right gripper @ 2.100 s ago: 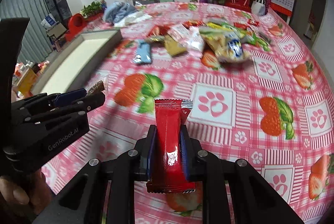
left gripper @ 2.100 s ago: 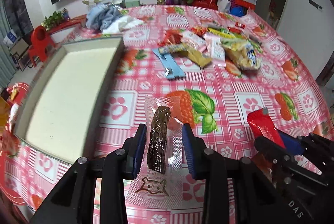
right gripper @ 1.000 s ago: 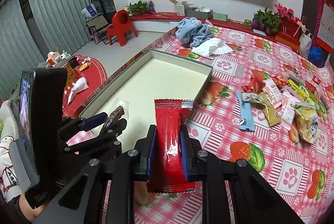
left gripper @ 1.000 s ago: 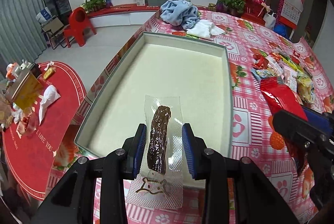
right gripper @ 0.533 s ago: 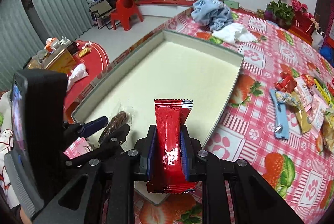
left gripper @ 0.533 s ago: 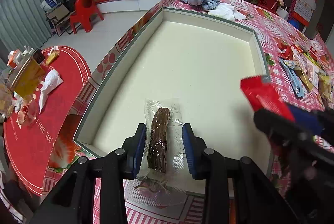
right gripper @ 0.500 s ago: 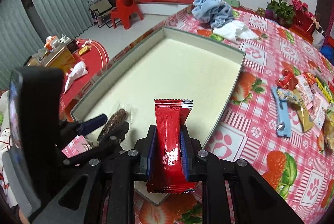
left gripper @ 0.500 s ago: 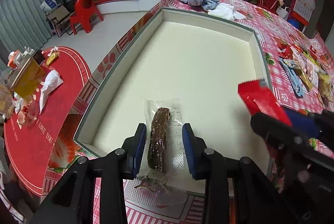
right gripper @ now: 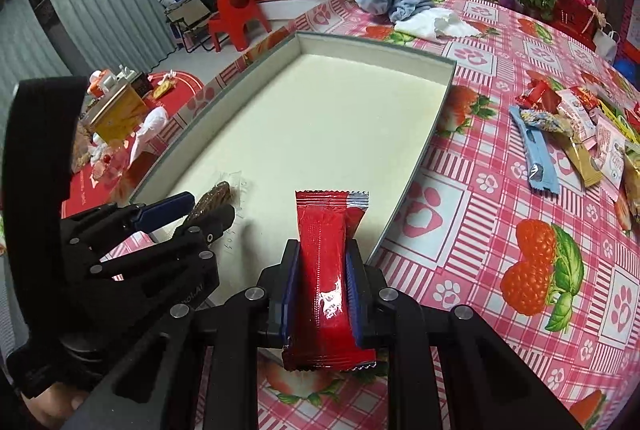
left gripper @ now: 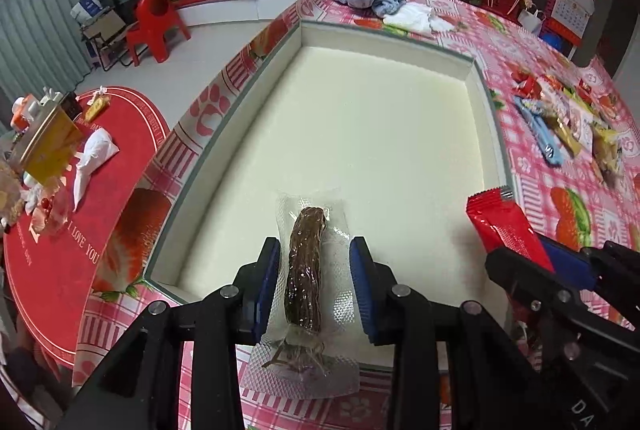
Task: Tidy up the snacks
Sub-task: 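Carry the sausage packet and red bar over the white tray with both grippers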
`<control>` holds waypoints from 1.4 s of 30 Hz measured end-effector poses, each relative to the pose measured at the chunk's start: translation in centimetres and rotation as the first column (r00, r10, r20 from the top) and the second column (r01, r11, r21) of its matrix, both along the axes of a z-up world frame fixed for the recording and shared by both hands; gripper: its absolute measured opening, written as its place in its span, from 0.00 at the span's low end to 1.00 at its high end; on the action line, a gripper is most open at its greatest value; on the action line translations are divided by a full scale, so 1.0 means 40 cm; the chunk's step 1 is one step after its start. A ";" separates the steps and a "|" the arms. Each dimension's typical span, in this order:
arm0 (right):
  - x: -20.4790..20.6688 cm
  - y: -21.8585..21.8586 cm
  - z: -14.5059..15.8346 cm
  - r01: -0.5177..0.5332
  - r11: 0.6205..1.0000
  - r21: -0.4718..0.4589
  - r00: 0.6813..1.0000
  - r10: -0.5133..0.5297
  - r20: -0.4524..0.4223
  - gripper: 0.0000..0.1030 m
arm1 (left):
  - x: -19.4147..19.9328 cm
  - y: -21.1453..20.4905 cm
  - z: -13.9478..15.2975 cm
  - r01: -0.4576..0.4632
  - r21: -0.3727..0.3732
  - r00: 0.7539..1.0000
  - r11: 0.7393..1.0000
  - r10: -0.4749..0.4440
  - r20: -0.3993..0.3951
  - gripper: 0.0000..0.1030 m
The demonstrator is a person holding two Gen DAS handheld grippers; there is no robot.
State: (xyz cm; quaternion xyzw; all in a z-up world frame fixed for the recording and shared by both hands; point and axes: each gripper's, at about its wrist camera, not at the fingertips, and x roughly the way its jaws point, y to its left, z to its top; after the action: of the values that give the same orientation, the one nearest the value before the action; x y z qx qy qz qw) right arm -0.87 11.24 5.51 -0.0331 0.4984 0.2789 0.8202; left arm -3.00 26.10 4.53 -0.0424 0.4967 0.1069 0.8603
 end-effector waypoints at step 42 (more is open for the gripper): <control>0.246 0.077 0.033 0.012 0.999 -0.051 1.000 -0.012 0.003 0.22 | 0.160 0.047 -0.009 0.015 -0.036 0.997 0.999 -0.018 -0.079 0.38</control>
State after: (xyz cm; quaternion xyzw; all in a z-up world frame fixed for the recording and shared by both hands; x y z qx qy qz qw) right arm 8.96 14.32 6.83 -0.0515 0.5043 0.2610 0.8215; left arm 3.38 27.96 4.17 -0.0492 0.5327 0.0925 0.8398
